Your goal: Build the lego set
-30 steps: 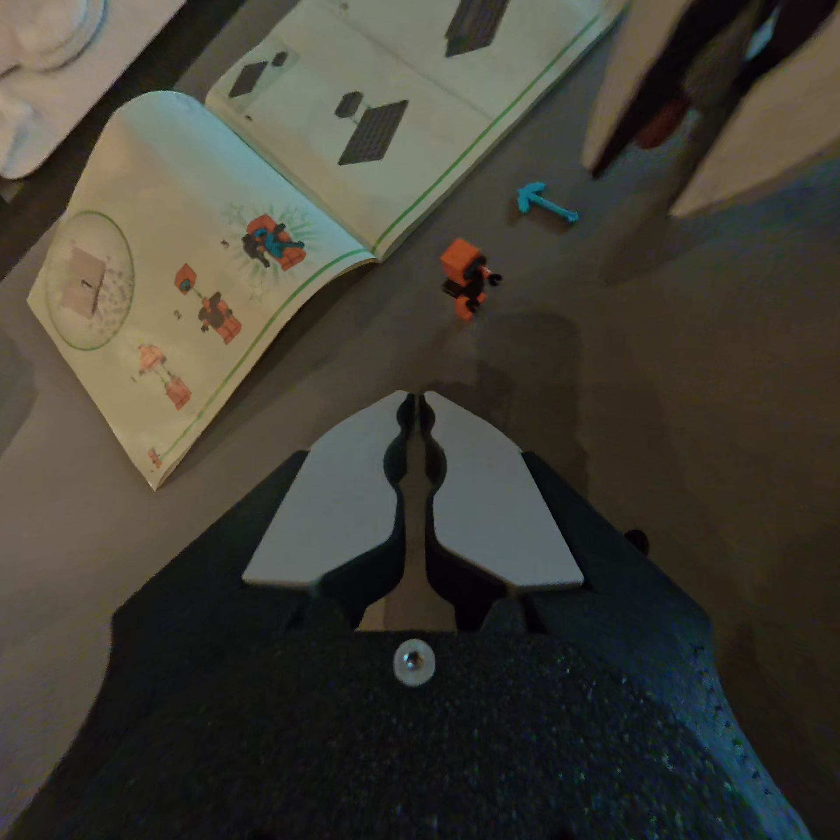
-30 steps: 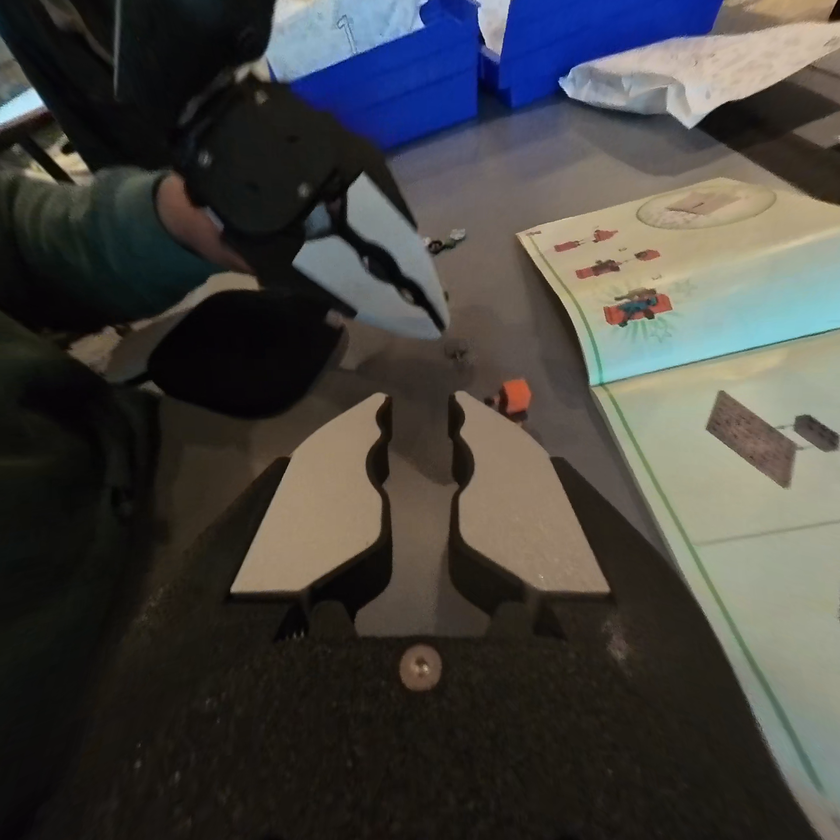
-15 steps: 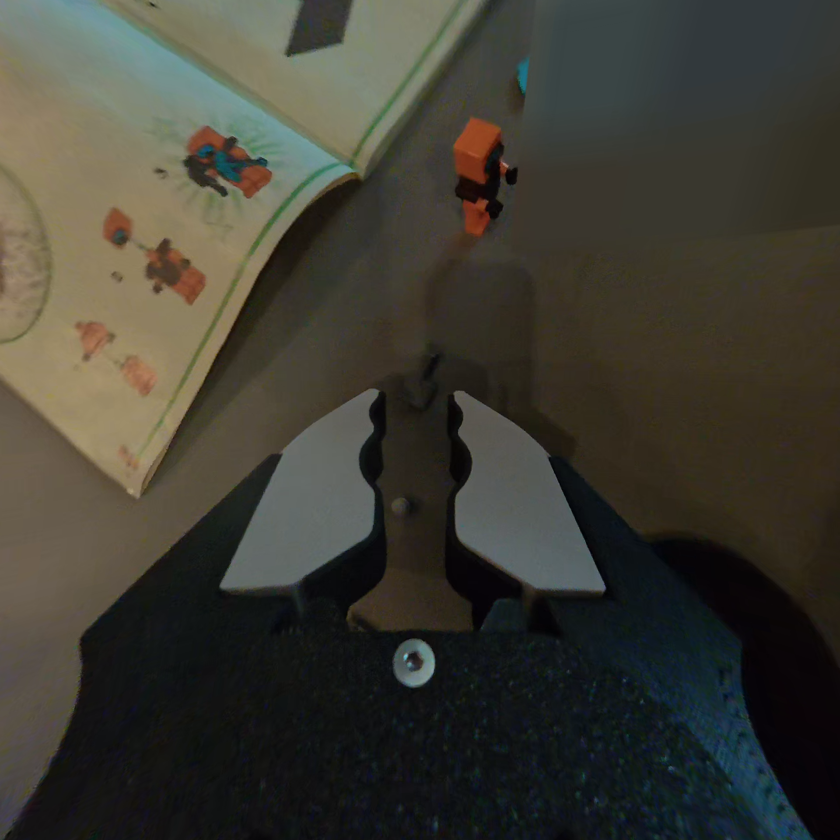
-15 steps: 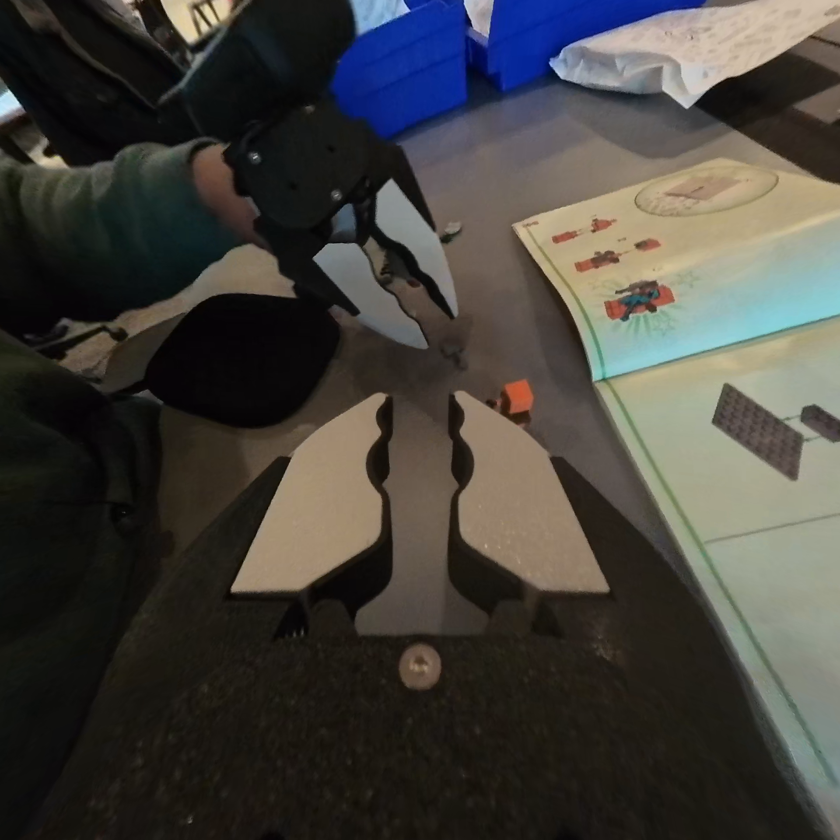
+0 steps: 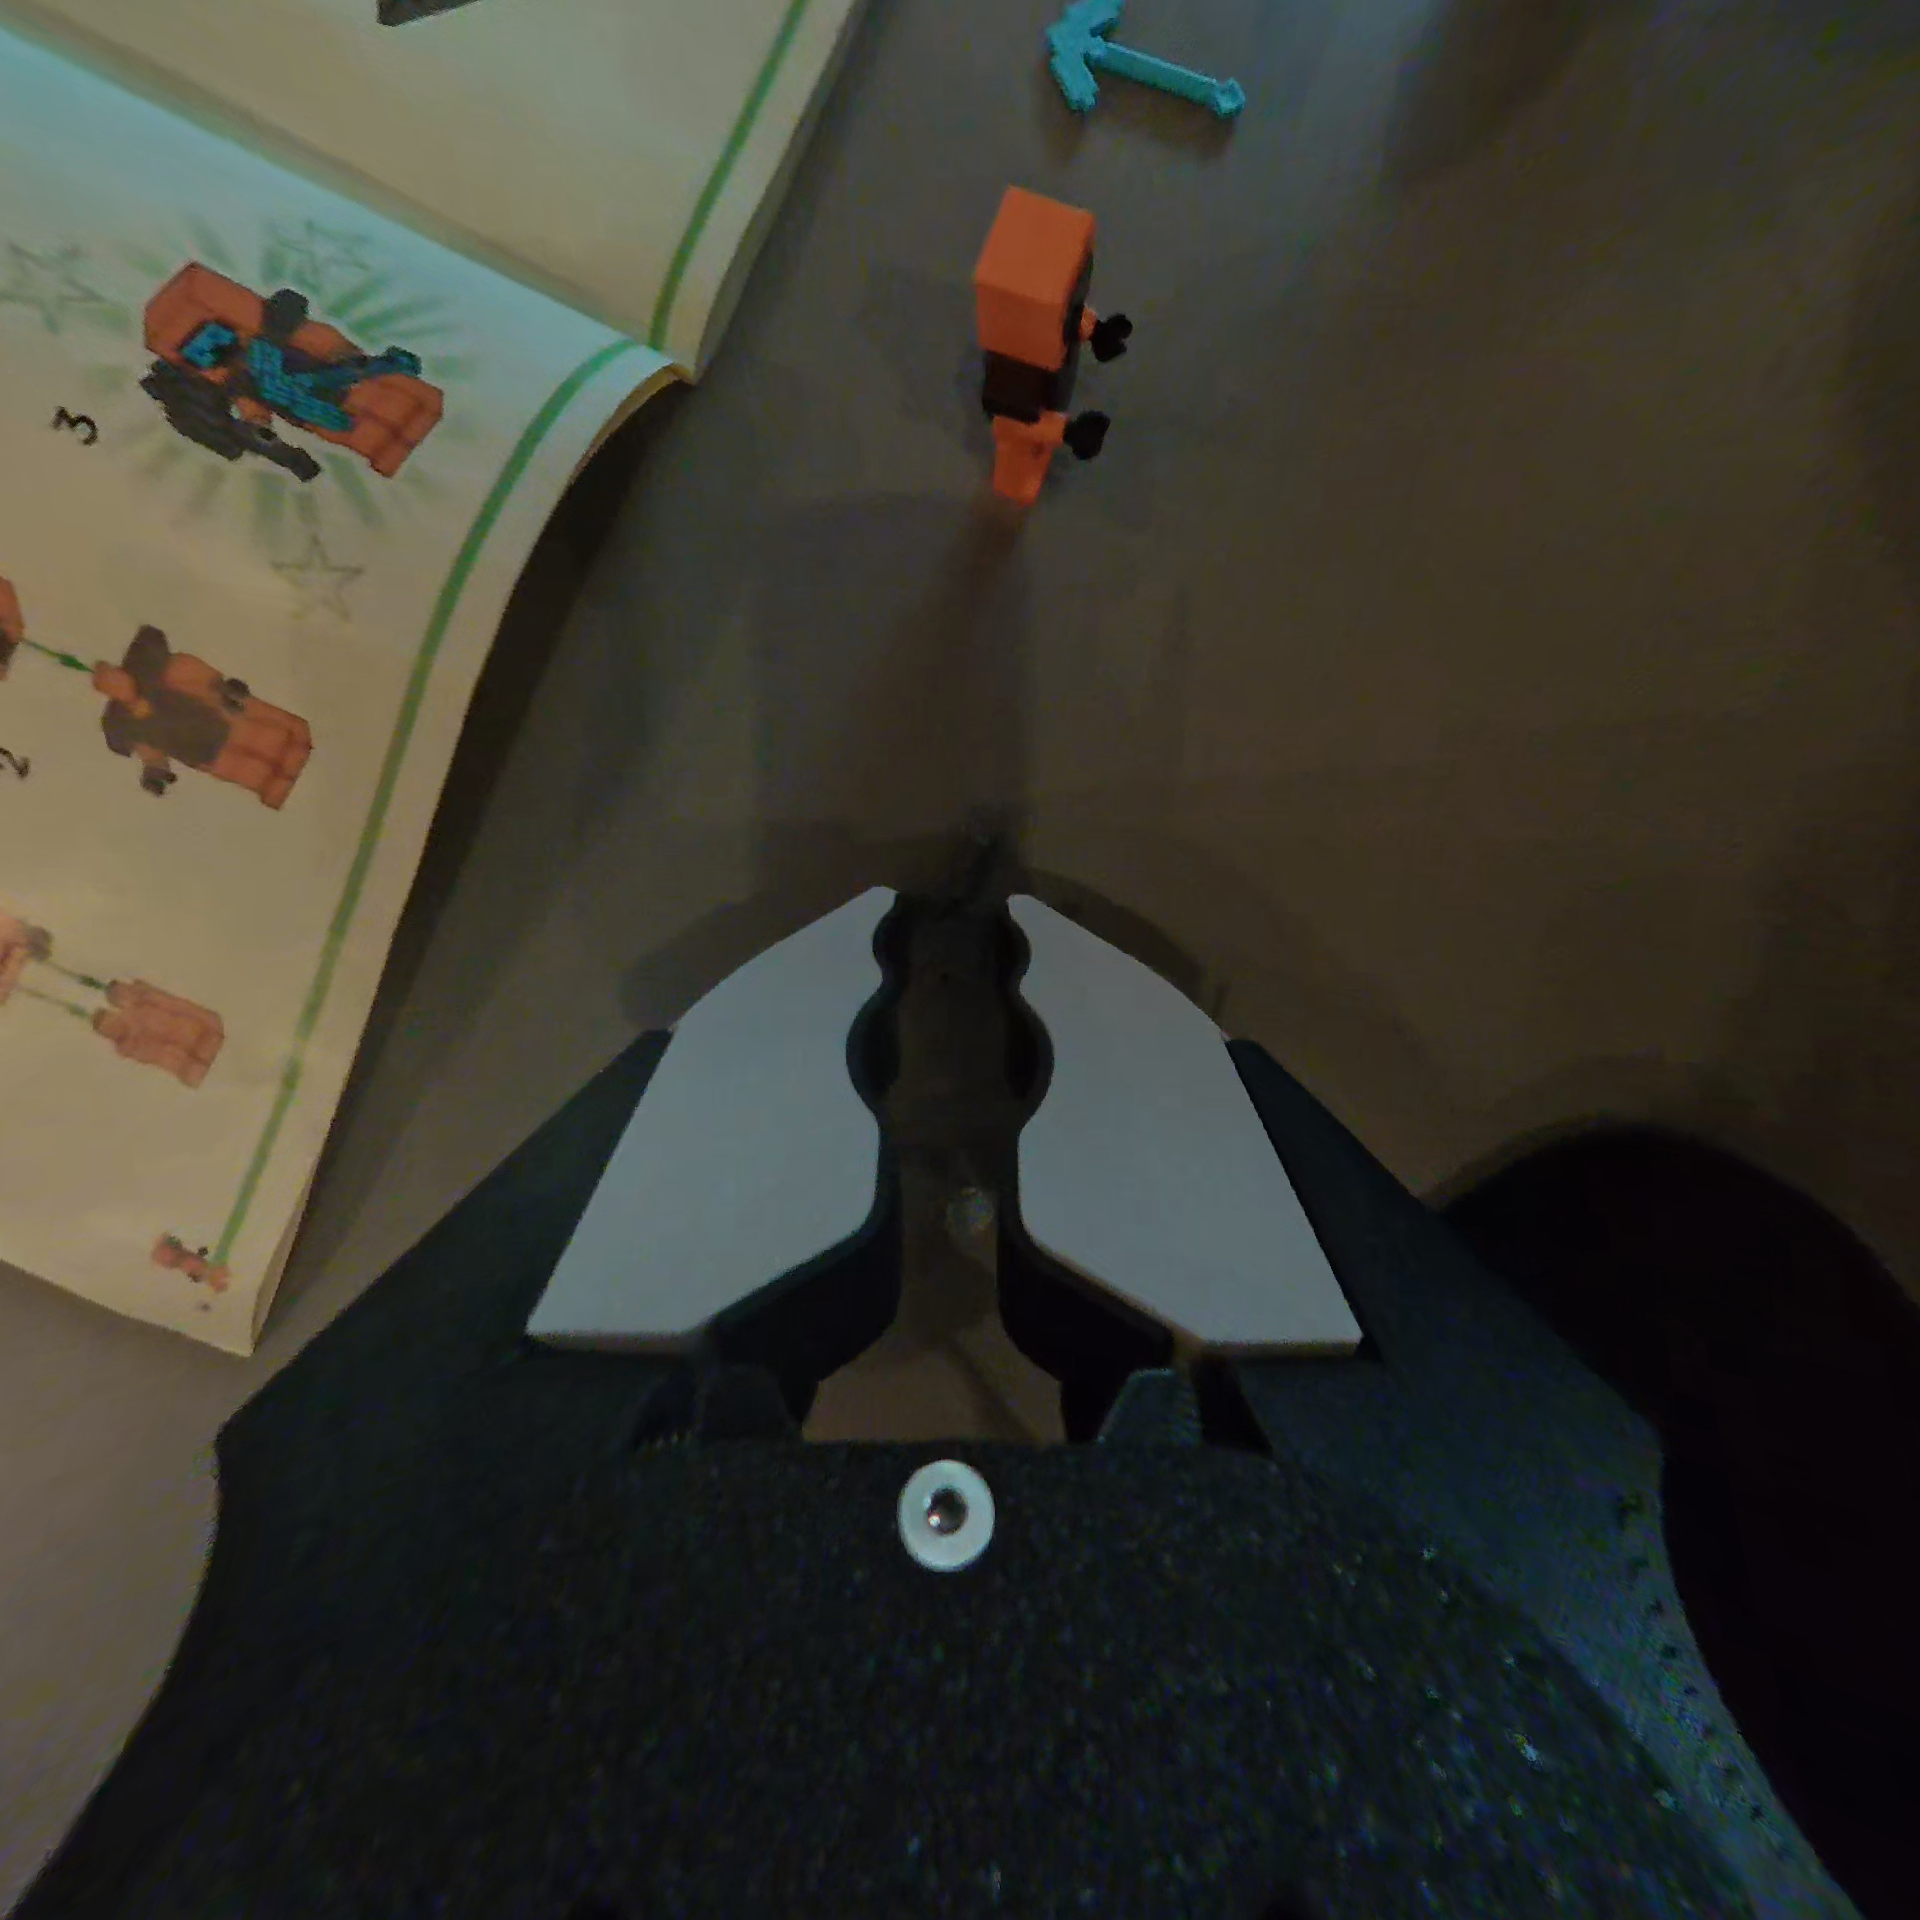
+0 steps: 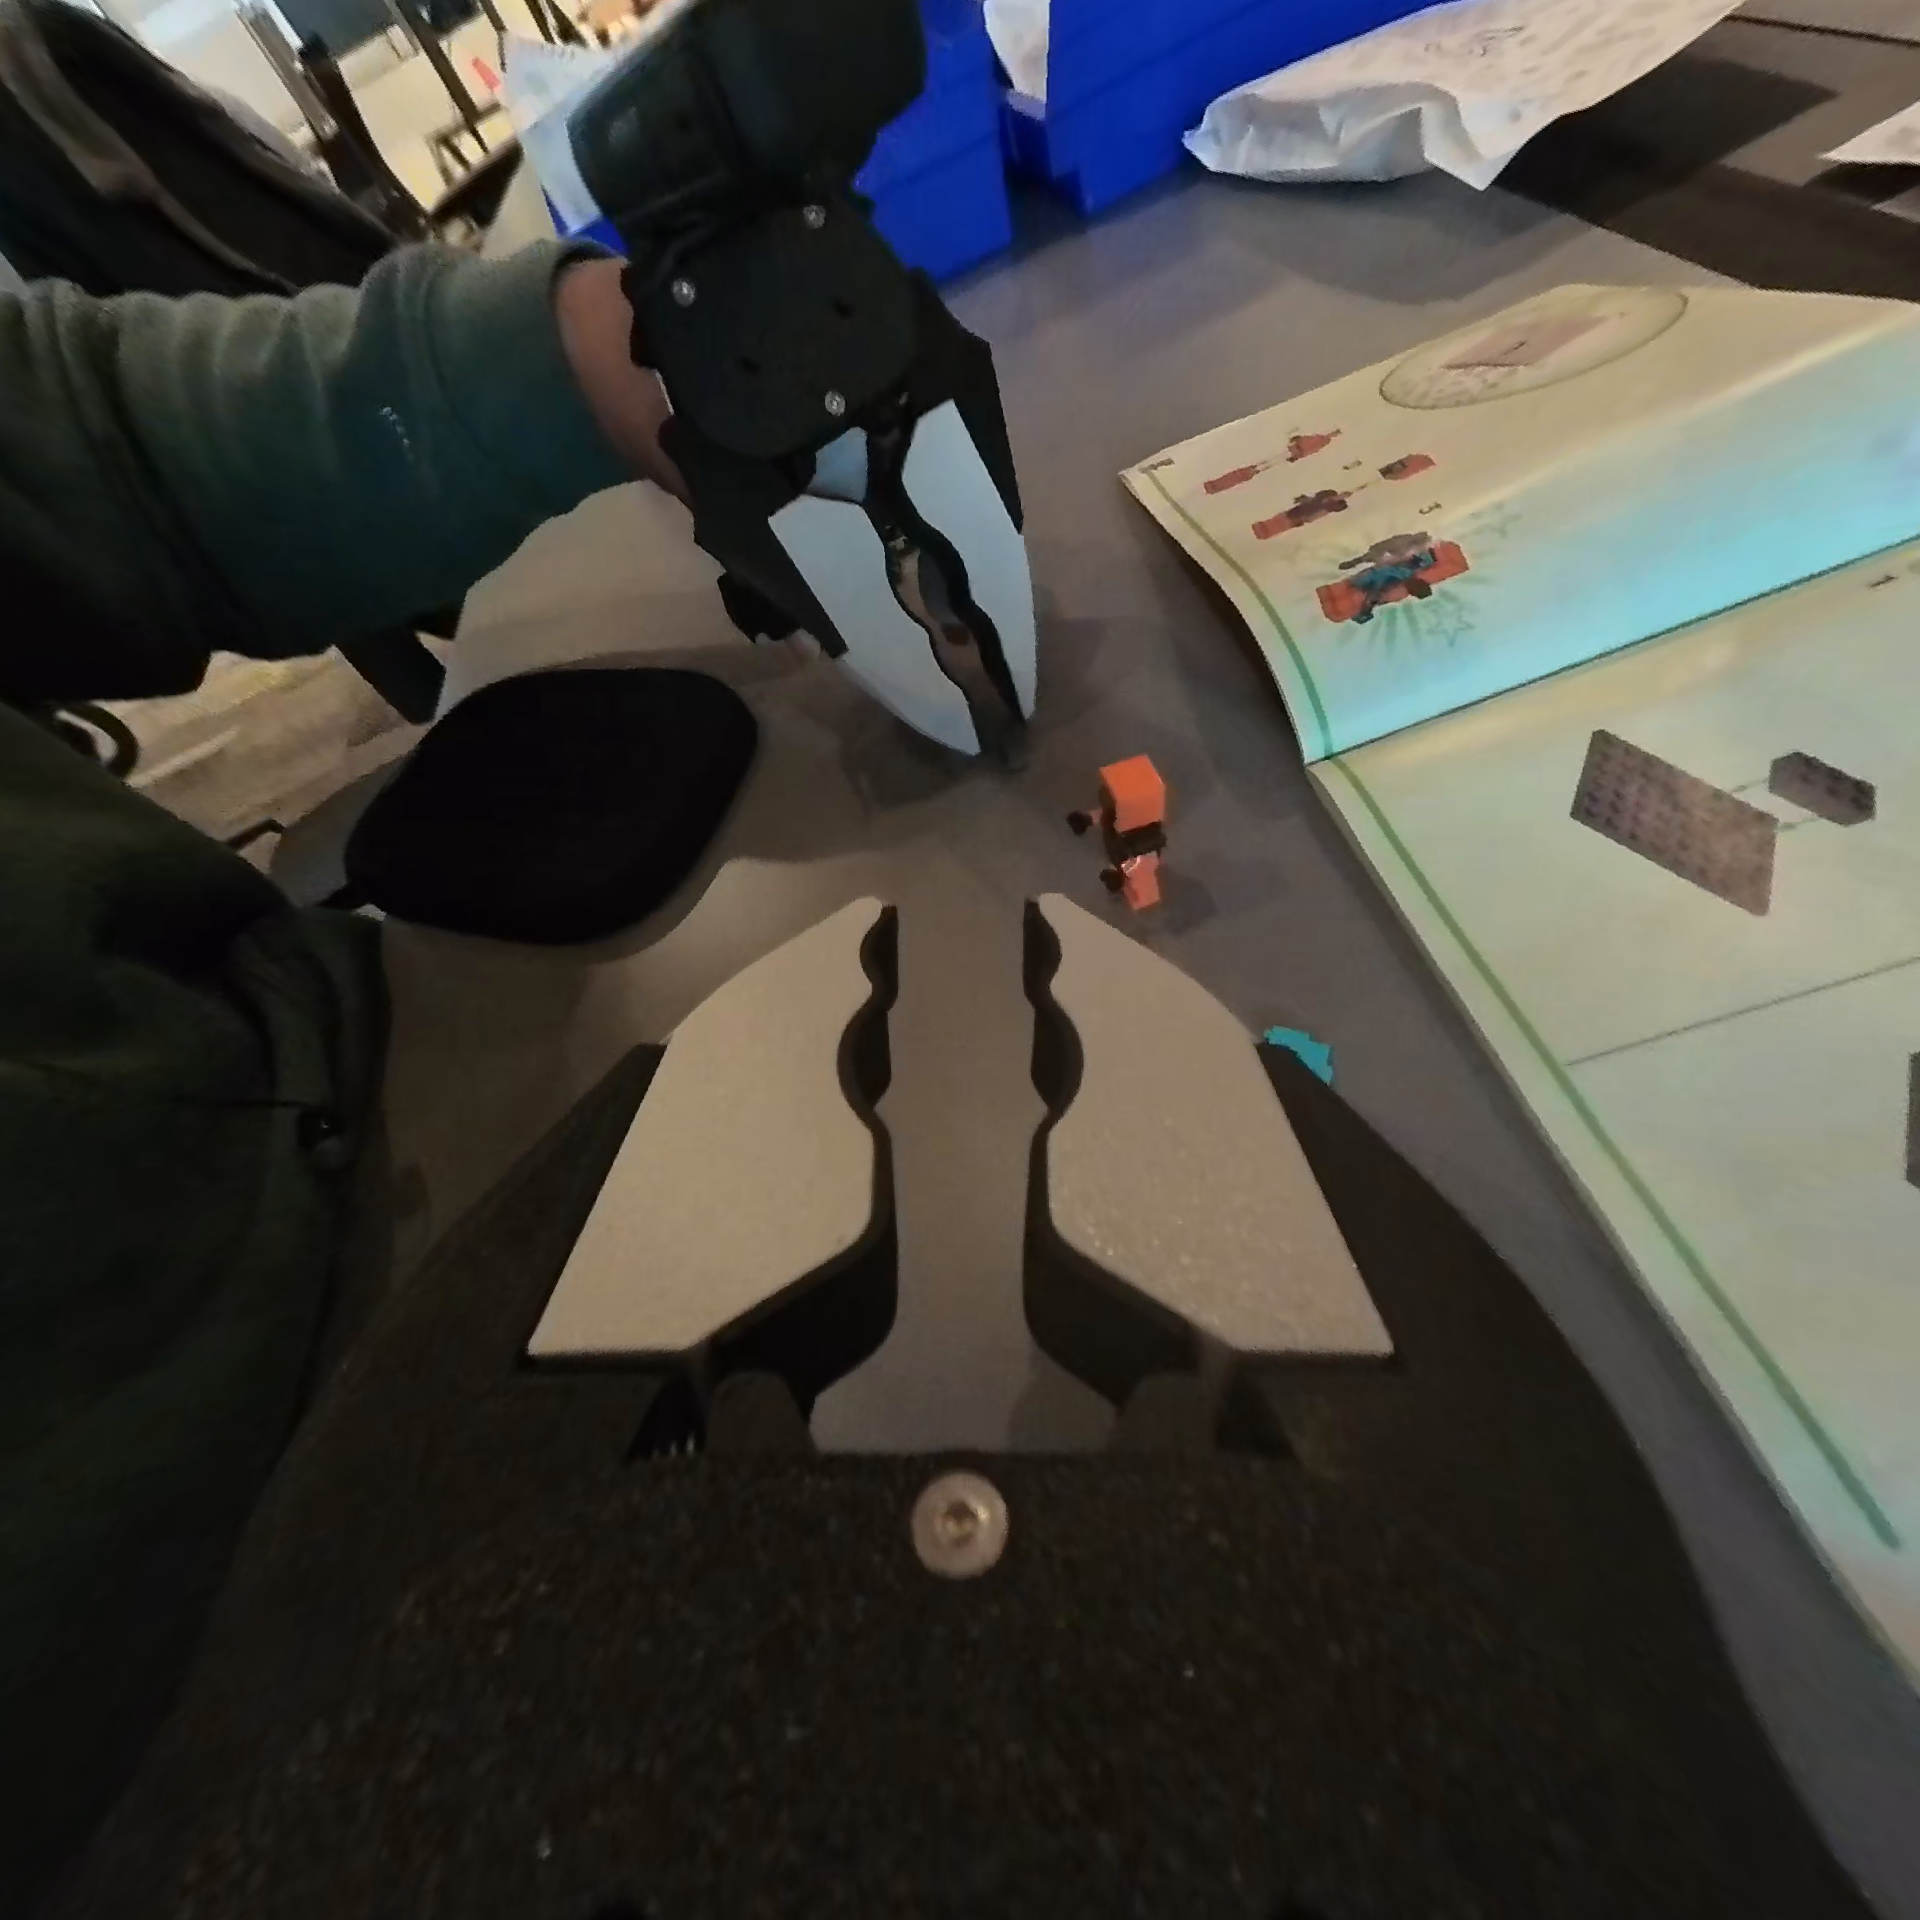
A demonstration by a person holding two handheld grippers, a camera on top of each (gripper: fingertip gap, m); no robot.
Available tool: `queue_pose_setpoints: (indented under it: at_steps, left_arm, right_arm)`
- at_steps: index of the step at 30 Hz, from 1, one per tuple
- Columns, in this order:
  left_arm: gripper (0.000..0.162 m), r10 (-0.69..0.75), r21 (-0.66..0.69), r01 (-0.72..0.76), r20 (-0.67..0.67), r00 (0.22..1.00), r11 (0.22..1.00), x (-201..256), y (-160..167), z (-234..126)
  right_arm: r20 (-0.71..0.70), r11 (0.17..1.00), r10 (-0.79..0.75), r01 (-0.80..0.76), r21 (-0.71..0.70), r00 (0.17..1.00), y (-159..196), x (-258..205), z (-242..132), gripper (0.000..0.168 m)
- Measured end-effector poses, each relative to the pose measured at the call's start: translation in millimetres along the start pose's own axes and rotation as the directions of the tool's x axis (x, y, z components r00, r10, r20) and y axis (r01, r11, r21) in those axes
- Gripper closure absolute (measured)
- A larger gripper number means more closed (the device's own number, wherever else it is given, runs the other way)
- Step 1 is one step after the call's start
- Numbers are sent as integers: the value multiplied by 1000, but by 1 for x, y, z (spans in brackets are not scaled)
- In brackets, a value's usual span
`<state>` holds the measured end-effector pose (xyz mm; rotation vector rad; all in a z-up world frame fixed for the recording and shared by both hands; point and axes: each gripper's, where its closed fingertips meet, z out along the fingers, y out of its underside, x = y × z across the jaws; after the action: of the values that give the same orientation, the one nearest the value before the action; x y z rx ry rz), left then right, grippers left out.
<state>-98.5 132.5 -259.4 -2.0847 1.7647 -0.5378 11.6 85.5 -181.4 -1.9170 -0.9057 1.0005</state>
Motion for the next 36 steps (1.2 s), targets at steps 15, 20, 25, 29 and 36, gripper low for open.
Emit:
queue_pose_setpoints:
  at_steps: [15, 20, 25, 29, 36]
  left_arm:
    - [148, 280, 102, -295, 139, 950, 950, 53, -44, -36]
    - [147, 353, 140, -378, 178, 919, 915, 73, -65, -51]
    - [147, 397, 150, -429, 199, 896, 891, 84, -74, -55]
    - [147, 390, 186, -427, 204, 898, 885, 89, -77, -59]
    - [135, 189, 400, -197, 60, 980, 895, 98, -79, -68]
  right_arm:
    - [127, 998, 24, -17, -56, 992, -5, -30, 36, 145]
    - [223, 991, 134, -125, -53, 966, -14, -46, 43, 145]
    - [264, 976, 211, -191, -100, 941, -14, -55, 44, 158]
    - [256, 979, 204, -192, -72, 945, -14, -57, 42, 166]
    - [222, 986, 138, -154, 56, 965, -21, -64, 33, 167]
